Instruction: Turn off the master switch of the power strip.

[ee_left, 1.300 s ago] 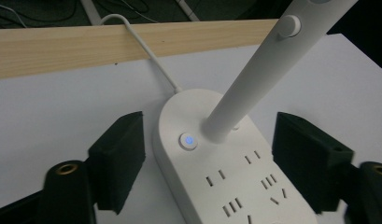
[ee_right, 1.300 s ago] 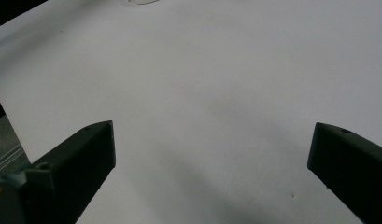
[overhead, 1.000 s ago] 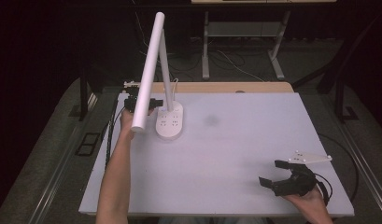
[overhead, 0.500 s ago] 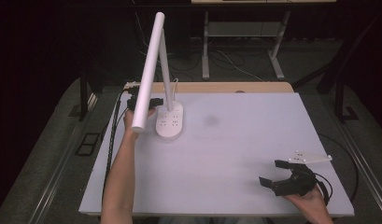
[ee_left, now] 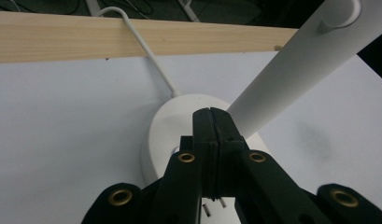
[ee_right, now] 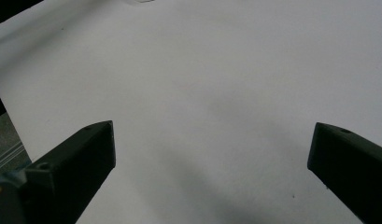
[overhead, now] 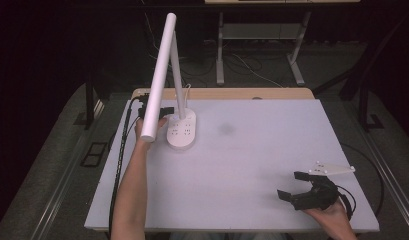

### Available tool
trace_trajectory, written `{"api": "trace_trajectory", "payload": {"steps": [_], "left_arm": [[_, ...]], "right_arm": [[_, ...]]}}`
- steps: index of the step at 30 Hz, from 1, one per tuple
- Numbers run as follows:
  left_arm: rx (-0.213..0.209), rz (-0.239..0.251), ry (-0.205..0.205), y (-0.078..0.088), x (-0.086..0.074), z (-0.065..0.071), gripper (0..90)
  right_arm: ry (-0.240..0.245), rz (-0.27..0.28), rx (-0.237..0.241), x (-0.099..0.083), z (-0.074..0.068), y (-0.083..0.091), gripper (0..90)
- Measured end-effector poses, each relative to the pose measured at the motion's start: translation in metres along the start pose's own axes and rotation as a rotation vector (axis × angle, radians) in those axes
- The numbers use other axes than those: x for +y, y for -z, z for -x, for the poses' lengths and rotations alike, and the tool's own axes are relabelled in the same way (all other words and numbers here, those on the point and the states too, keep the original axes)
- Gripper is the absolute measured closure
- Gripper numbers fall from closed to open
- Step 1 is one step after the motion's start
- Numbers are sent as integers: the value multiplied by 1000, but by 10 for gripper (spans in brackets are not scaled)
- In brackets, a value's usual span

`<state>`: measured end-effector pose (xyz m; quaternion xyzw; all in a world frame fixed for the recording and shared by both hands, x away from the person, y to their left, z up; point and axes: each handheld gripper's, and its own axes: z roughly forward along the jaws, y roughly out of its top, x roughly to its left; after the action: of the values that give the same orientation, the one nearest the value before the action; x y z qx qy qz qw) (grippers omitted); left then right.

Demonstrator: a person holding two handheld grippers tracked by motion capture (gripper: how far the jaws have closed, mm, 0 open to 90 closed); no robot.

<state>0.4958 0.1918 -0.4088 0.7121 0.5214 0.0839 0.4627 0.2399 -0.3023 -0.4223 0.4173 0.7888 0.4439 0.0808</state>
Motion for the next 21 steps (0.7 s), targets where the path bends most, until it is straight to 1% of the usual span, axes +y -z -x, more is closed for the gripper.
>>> {"api": "trace_trajectory", "payload": {"steps": [5,10,15,18,20,21], "left_arm": [[0,-4,1,-4,-2,0,896],[9,-27,14,-9,-5,0,896],[16,-40,5,-14,-8,-3,893],[21,-39,23,-16,-9,-5,892],[25,-42,24,-18,-9,-6,893],[31,-50,22,-18,-10,-7,893]], "right_arm": [[-1,-1,0,0,0,0,2],[1,-2,0,0,0,0,2],[1,-2,0,-1,0,0,2],[0,-3,-2,-1,0,0,2],[-1,-4,-2,-1,1,0,2],[-1,-5,-2,-1,1,0,3]]}}
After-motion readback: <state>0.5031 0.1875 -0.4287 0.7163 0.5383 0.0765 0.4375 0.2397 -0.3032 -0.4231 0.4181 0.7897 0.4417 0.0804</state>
